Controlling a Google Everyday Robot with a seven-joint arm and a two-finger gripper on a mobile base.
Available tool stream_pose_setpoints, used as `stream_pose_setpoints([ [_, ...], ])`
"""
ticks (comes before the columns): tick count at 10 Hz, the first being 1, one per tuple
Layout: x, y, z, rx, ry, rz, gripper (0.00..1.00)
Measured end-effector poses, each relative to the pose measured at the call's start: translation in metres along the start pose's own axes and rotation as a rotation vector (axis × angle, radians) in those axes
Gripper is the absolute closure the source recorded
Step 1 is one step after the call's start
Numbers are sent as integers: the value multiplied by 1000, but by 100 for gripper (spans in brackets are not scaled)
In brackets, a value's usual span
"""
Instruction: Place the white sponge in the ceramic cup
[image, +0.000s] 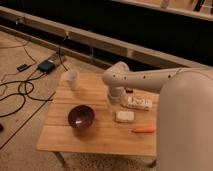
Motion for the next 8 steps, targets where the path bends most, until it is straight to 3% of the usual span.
stream_pose_setpoints([
  [3, 6, 3, 15, 2, 12, -146, 35],
  [5, 18, 2, 24, -26, 51, -192, 35],
  [8, 26, -12, 37, -44, 85, -204, 35],
])
